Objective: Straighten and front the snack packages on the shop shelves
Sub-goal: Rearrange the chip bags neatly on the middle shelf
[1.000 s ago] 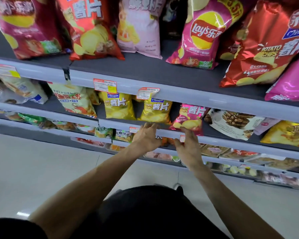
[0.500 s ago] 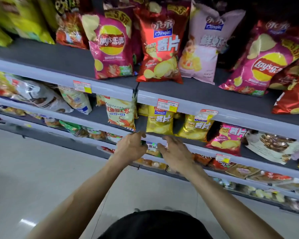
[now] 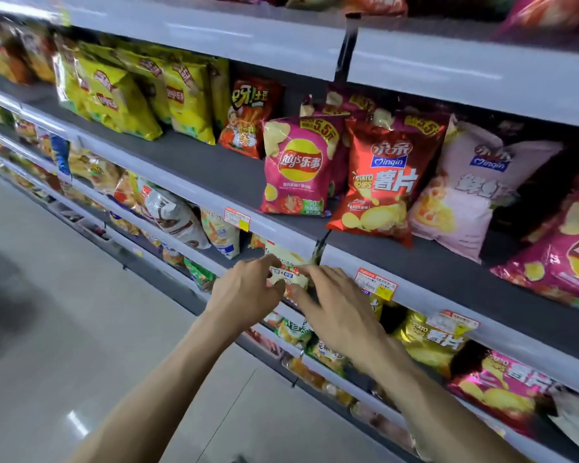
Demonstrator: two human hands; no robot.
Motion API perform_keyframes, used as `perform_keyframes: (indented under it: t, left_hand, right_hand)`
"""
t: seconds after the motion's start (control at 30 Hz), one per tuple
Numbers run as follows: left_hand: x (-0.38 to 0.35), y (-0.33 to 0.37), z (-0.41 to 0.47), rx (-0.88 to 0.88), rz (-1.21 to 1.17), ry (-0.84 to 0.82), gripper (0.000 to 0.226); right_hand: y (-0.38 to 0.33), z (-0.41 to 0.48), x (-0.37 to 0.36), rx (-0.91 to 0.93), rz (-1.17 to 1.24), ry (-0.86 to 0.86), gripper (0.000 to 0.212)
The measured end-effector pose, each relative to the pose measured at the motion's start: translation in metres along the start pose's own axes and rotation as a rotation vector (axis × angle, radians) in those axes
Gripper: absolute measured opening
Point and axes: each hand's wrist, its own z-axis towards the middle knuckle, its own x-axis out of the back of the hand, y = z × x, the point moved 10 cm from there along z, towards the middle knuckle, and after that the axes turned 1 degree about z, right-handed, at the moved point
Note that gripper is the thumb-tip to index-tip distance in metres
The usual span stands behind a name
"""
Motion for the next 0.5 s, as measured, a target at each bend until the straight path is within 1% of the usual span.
perform_keyframes:
  t: [0.1,0.2,0.3,0.4,0.5]
  left_hand:
    - [0.035,0.006,0.012,-0.047,-0.024,0.092,0.039]
    - [0.068,0.009,0.031,-0.101,-0.085,0.203,0.043]
    - [0.089,0.005,0.057,-0.131,-0.193,0.280,0.056]
    - [0.095,0.003,0.088,-0.140,-0.326,0.250,0.079]
    - [0.094,0.009,0.113,-0.171,-0.363,0.194,0.092]
  right_hand:
    - [-0.020,0.010,0.029,0.046,-0.017,0.059,0.047]
    - [-0.026,0.026,0.052,0.060,-0.030,0.147,0.047]
    - [-0.023,0.042,0.080,0.059,-0.058,0.335,0.044]
    - [-0.010,0.050,0.108,0.021,-0.041,0.550,0.039]
    - [0.009,0.051,0.120,-0.057,-0.061,0.656,0.041]
